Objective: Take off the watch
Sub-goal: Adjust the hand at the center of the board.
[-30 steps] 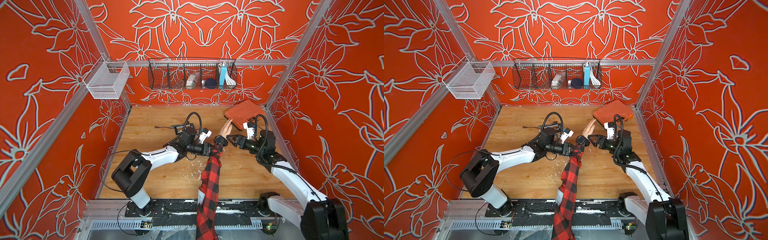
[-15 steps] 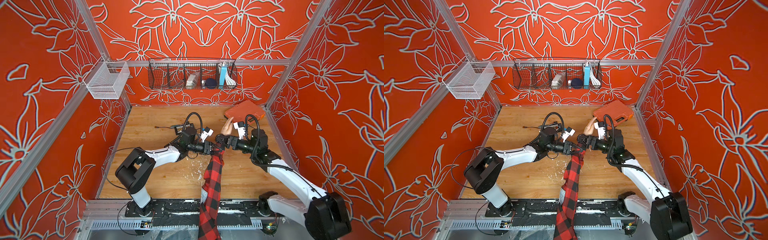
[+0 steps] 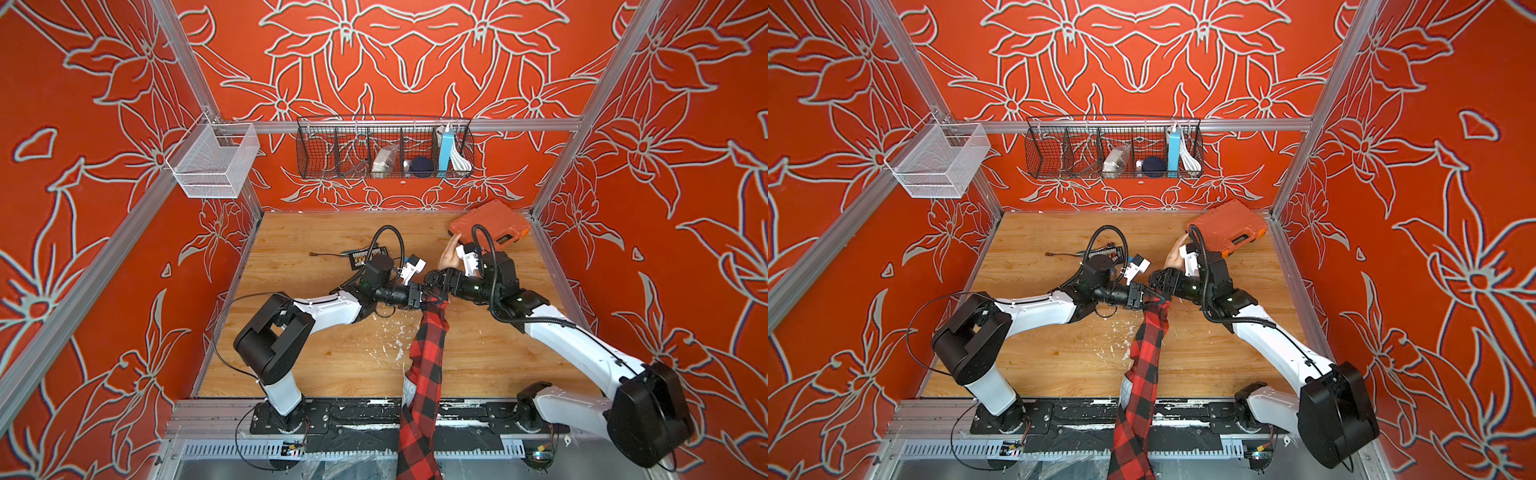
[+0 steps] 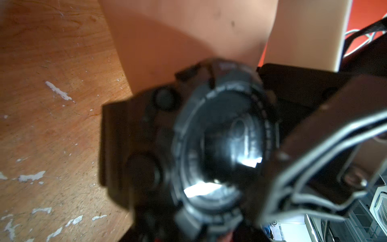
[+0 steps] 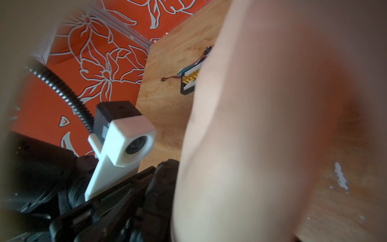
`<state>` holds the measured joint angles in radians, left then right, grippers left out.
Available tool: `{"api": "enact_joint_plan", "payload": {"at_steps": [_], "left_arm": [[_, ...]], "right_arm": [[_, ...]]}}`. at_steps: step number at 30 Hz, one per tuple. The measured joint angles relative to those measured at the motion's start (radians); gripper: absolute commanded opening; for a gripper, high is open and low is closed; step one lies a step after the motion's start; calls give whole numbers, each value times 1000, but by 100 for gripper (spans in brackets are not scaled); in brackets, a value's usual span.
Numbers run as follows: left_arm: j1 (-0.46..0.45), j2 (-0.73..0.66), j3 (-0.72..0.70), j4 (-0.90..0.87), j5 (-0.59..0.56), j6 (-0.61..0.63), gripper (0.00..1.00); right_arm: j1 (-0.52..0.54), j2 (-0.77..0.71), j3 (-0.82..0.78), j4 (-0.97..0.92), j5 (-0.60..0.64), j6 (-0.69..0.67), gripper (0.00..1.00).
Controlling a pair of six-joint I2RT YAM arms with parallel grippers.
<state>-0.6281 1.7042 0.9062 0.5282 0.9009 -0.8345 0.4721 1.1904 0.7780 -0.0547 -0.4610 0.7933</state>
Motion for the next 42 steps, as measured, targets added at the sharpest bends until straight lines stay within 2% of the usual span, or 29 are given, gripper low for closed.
{"api": "enact_joint_plan", "payload": {"at_steps": [4, 6, 10, 16, 21, 25, 31, 38, 42], "left_arm": [[-4, 18, 0, 6, -8, 4, 18], [-6, 32, 0, 24, -16, -1, 16], [-9, 98, 0, 113, -17, -49, 20], [-18, 206, -13, 169, -34, -101, 48], [-11, 198, -19, 50, -103, -51, 65], [29, 105, -19, -109, -192, 37, 72], [114, -106, -19, -341, -322, 188, 73], [251, -323, -19, -605, -439, 341, 76], [311, -451, -18, -735, -512, 407, 78]], "right_arm": [[18, 10, 30, -76, 80, -14, 68], [24, 19, 47, -108, 112, -24, 68], [37, 53, 78, -168, 190, -56, 63], [51, 178, 81, -200, 252, -85, 49], [74, 269, 119, -255, 316, -121, 43], [78, 320, 164, -348, 394, -158, 40], [124, 422, 295, -494, 499, -217, 38], [234, 670, 552, -690, 667, -281, 39], [303, 817, 702, -815, 792, -309, 45]]}}
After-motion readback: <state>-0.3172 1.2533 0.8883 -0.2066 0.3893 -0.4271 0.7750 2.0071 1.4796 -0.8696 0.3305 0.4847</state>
